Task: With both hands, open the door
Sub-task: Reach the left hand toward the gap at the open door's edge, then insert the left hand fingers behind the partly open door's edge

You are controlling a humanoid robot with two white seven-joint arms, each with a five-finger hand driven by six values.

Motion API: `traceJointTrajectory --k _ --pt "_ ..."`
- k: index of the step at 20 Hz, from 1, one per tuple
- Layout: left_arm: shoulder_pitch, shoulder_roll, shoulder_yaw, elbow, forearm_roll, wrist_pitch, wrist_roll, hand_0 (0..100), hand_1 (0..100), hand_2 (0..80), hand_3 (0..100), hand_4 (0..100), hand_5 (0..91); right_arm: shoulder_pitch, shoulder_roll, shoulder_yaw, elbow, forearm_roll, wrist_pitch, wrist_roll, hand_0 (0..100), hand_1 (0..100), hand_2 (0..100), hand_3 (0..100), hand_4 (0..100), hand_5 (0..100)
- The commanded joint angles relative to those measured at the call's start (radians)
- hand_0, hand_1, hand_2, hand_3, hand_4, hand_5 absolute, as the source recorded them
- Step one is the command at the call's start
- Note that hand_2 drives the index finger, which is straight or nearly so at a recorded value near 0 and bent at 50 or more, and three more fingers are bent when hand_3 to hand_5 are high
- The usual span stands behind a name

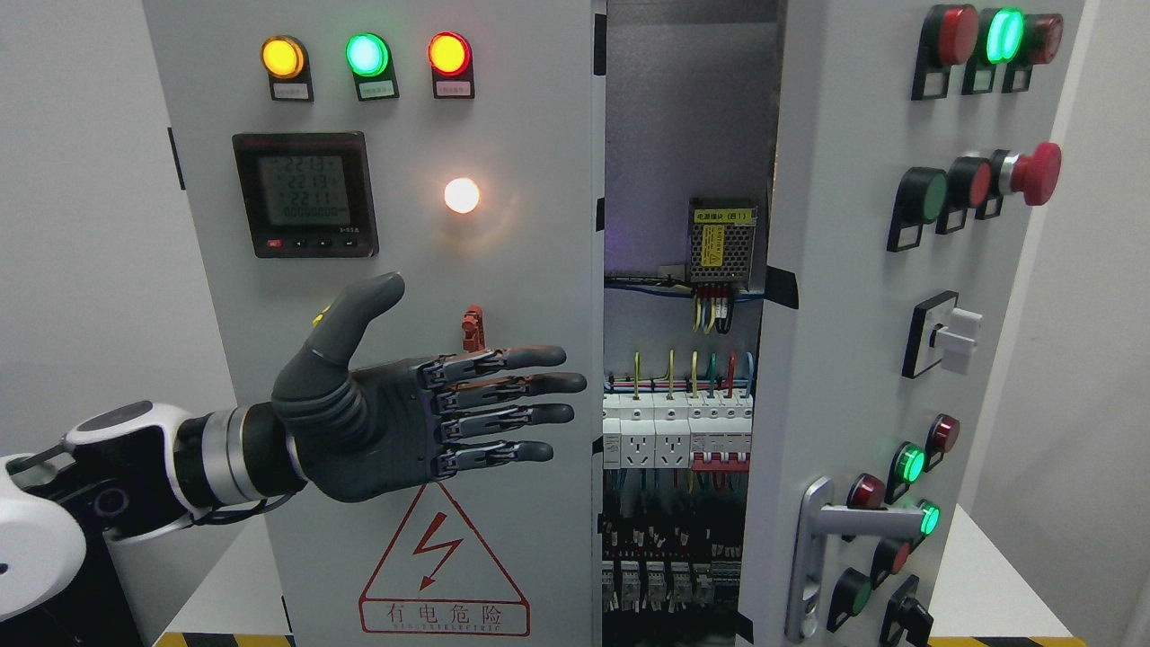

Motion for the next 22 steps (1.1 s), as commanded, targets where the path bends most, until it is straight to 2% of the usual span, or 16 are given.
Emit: traceJointTrajectory --k 1,5,7,9,11,14,18,22 --pt "-0.009 -0.244 0.115 0.070 -0.001 0.034 0.033 0 0 0.0 0 0 0.0 0.000 -0.001 0.000 0.000 -0.001 0.000 0.000 38 0 0 0 0 0" --pt "-0.003 -0.371 0.164 0.149 -0.039 0.108 0.034 0 0 0.0 0 0 0.0 0.000 -0.001 0.000 0.000 0.001 0.000 -0.001 38 0 0 0 0 0" --pt "-0.001 -0.424 0.172 0.177 -0.080 0.111 0.034 0 0 0.0 0 0 0.0 0.000 0.000 0.000 0.000 -0.001 0.000 -0.001 38 0 0 0 0 0" --pt "-0.003 -0.474 0.174 0.206 -0.094 0.111 0.034 0 0 0.0 0 0 0.0 0.000 0.000 0.000 0.000 0.001 0.000 -0.001 38 0 0 0 0 0" --pt "-0.004 -0.502 0.174 0.232 -0.096 0.111 0.037 0 0 0.0 0 0 0.0 0.000 -0.001 0.000 0.000 0.001 0.000 -0.001 38 0 0 0 0 0" --pt "-0.004 -0.543 0.174 0.260 -0.097 0.111 0.071 0 0 0.0 0 0 0.0 0.000 0.000 0.000 0.000 -0.001 0.000 0.000 38 0 0 0 0 0" --pt "-0.004 -0.580 0.174 0.263 -0.137 0.111 0.077 0 0 0.0 0 0 0.0 0.000 -0.001 0.000 0.000 -0.001 0.000 -0.001 38 0 0 0 0 0" --pt "-0.001 -0.588 0.172 0.263 -0.137 0.111 0.115 0 0 0.0 0 0 0.0 0.000 -0.001 0.000 0.000 -0.001 0.000 -0.001 38 0 0 0 0 0"
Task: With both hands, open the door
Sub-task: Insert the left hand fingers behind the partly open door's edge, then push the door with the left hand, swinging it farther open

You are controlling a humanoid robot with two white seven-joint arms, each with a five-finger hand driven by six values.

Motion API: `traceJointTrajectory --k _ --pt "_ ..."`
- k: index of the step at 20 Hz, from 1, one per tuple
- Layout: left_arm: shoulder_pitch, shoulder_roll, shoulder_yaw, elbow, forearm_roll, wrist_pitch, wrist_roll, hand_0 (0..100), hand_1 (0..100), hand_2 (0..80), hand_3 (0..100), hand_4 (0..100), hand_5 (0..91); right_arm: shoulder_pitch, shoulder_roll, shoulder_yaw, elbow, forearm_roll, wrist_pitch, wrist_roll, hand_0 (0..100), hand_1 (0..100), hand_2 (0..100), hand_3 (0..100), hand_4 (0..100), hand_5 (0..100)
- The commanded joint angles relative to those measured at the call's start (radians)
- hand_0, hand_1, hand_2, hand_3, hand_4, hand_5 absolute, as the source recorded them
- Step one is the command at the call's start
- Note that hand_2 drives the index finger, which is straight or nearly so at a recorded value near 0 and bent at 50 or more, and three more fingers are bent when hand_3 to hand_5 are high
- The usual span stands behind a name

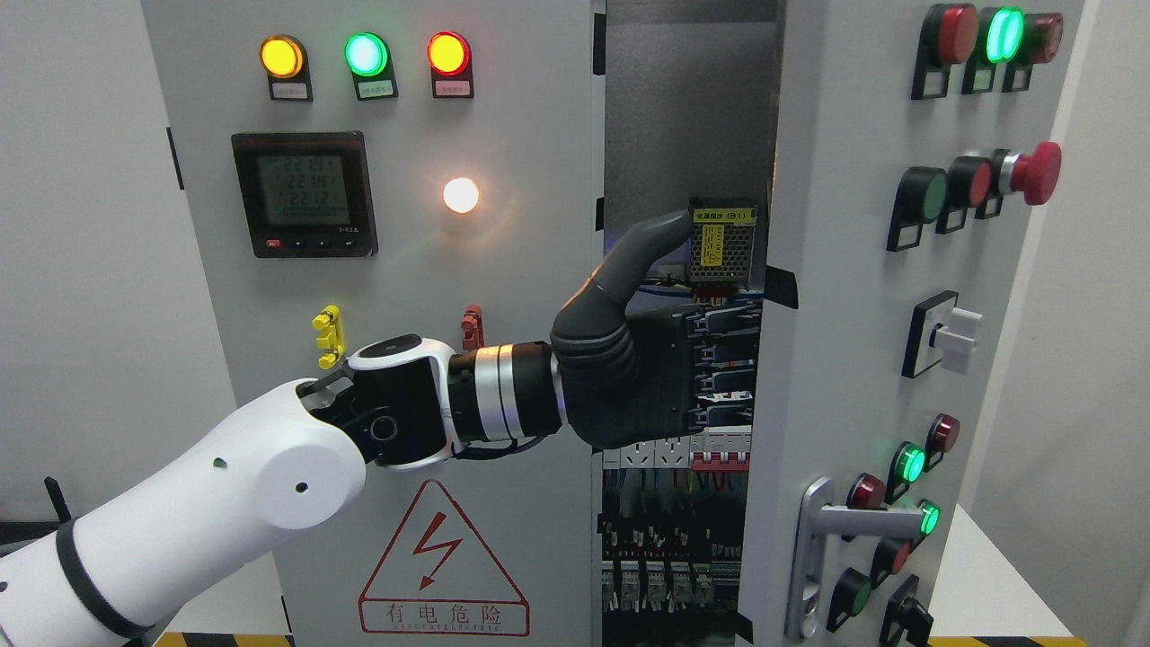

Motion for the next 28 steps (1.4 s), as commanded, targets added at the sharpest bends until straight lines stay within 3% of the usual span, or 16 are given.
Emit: traceJointTrajectory --k 1,19,25,28 --pt "0.002 -0.143 0.024 0.060 -0.018 0.000 0.030 0 0 0.0 0 0 0.0 0.000 0.000 0.000 0.000 0.001 0.000 -0.001 38 0 0 0 0 0" --pt "-0.002 -0.195 -0.031 0.046 -0.045 -0.010 0.037 0 0 0.0 0 0 0.0 0.000 0.000 0.000 0.000 0.001 0.000 0.001 38 0 0 0 0 0" --pt "-0.019 -0.235 -0.047 0.029 -0.045 -0.013 0.076 0 0 0.0 0 0 0.0 0.000 0.000 0.000 0.000 -0.001 0.000 -0.001 38 0 0 0 0 0" --pt "-0.025 -0.237 -0.047 -0.017 -0.045 -0.013 0.127 0 0 0.0 0 0 0.0 0.000 0.000 0.000 0.000 0.001 0.000 0.001 38 0 0 0 0 0"
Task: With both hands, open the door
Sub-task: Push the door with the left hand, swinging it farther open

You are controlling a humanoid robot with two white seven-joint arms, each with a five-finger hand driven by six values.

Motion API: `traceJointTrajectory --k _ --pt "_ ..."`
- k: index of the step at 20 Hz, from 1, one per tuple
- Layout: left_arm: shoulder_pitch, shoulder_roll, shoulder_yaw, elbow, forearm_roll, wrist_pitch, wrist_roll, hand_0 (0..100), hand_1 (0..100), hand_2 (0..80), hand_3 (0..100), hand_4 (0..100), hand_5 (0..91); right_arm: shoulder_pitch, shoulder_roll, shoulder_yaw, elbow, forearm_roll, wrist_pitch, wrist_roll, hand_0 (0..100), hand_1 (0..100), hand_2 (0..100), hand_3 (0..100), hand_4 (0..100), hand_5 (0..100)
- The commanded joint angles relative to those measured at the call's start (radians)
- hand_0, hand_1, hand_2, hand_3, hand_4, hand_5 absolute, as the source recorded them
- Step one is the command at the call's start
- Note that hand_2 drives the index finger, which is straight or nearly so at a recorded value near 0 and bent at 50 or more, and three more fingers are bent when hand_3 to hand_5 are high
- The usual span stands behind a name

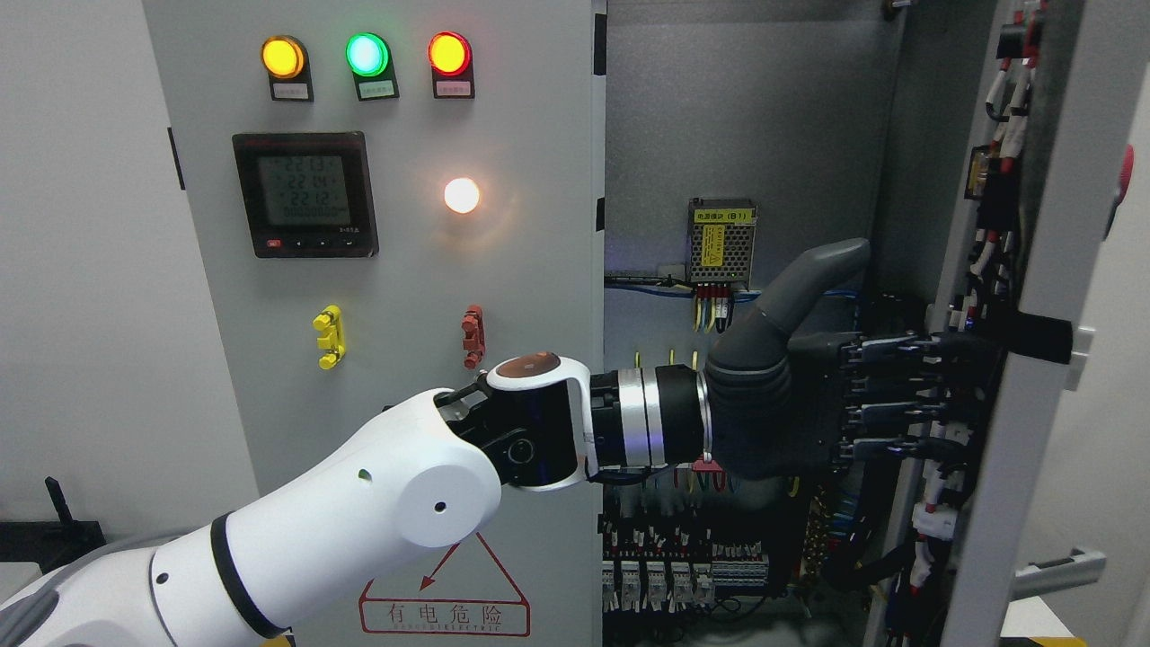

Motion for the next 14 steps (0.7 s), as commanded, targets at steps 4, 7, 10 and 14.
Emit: traceJointTrajectory --k 4,7,10,14 --pt "-0.038 -0.069 -0.028 -0.073 0.001 0.000 0.062 0 0 0.0 0 0 0.0 0.000 0.000 0.000 0.000 0.000 0.000 -0.001 38 0 0 0 0 0" --pt "-0.047 -0.081 -0.037 -0.071 0.002 -0.003 0.063 0 0 0.0 0 0 0.0 0.000 0.000 0.000 0.000 0.000 0.000 0.001 38 0 0 0 0 0" --pt "-0.053 -0.103 -0.057 -0.071 0.007 -0.008 0.075 0 0 0.0 0 0 0.0 0.000 0.000 0.000 0.000 0.000 0.000 -0.001 38 0 0 0 0 0" --pt "-0.084 -0.126 -0.118 -0.071 0.019 -0.082 0.105 0 0 0.0 0 0 0.0 0.000 0.000 0.000 0.000 0.000 0.000 -0.001 38 0 0 0 0 0"
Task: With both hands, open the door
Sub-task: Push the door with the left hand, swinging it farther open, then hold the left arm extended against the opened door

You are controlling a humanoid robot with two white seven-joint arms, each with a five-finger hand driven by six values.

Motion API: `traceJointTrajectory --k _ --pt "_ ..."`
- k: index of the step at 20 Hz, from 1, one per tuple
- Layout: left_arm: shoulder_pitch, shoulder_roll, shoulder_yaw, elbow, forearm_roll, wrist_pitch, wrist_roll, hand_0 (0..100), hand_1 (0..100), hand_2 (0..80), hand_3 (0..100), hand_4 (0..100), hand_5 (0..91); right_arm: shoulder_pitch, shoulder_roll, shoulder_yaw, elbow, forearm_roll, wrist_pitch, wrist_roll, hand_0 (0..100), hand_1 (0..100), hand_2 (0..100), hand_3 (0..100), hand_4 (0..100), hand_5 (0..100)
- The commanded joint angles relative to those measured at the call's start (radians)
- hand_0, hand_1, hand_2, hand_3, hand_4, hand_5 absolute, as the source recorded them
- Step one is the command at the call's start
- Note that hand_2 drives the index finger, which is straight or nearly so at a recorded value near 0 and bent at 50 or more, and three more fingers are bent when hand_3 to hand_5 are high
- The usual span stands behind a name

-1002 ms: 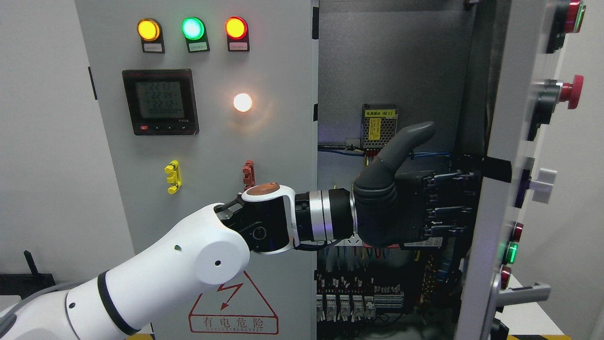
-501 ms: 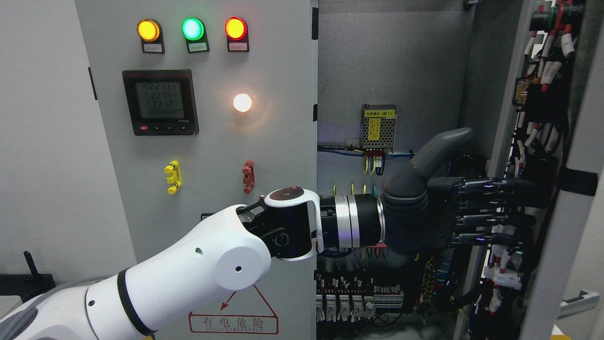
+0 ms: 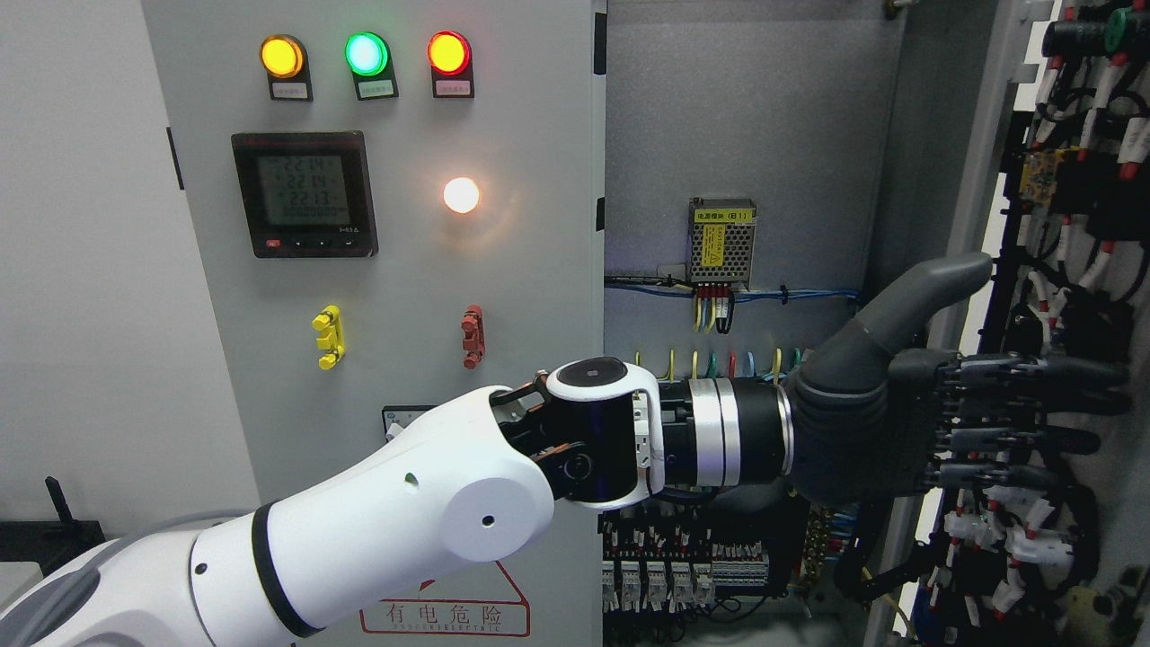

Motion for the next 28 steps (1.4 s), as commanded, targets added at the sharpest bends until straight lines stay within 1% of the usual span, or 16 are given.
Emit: traceJointTrajectory --k 1,3,5,6,9,13,16,20,26,28 --pt "-0.037 -0.065 -0.082 -0.019 0.013 -0.043 0.018 0 0 0.0 0 0 0.0 0.000 0.000 0.000 0.000 0.000 0.000 -0.001 38 0 0 0 0 0" --pt "-0.040 -0.088 -0.082 -0.016 0.016 -0.045 0.029 0 0 0.0 0 0 0.0 0.000 0.000 0.000 0.000 0.000 0.000 -0.001 38 0 0 0 0 0" --pt "-0.040 -0.111 -0.083 -0.014 0.016 -0.047 0.064 0 0 0.0 0 0 0.0 0.000 0.000 0.000 0.000 0.000 0.000 0.001 38 0 0 0 0 0" --pt "-0.040 -0.124 -0.083 -0.016 0.016 -0.050 0.072 0 0 0.0 0 0 0.0 0.000 0.000 0.000 0.000 0.000 0.000 -0.001 38 0 0 0 0 0" --pt "-0.040 -0.141 -0.101 -0.014 0.016 -0.063 0.087 0 0 0.0 0 0 0.0 0.000 0.000 0.000 0.000 -0.001 0.000 0.001 38 0 0 0 0 0" --pt "-0.040 -0.154 -0.131 -0.014 0.016 -0.097 0.092 0 0 0.0 0 0 0.0 0.000 0.000 0.000 0.000 0.000 0.000 0.001 38 0 0 0 0 0" --pt "-0.055 -0.164 -0.152 -0.014 0.018 -0.129 0.124 0 0 0.0 0 0 0.0 0.000 0.000 0.000 0.000 0.000 0.000 -0.001 38 0 0 0 0 0" --pt "-0.066 -0.177 -0.157 -0.013 0.042 -0.140 0.130 0 0 0.0 0 0 0.0 0.000 -0.001 0.000 0.000 0.000 0.000 -0.001 38 0 0 0 0 0" --pt "-0.069 -0.204 -0.157 -0.013 0.044 -0.157 0.201 0 0 0.0 0 0 0.0 0.000 0.000 0.000 0.000 0.000 0.000 -0.001 38 0 0 0 0 0" --pt "-0.069 -0.211 -0.158 -0.013 0.042 -0.166 0.213 0 0 0.0 0 0 0.0 0.000 0.000 0.000 0.000 -0.001 0.000 0.001 38 0 0 0 0 0"
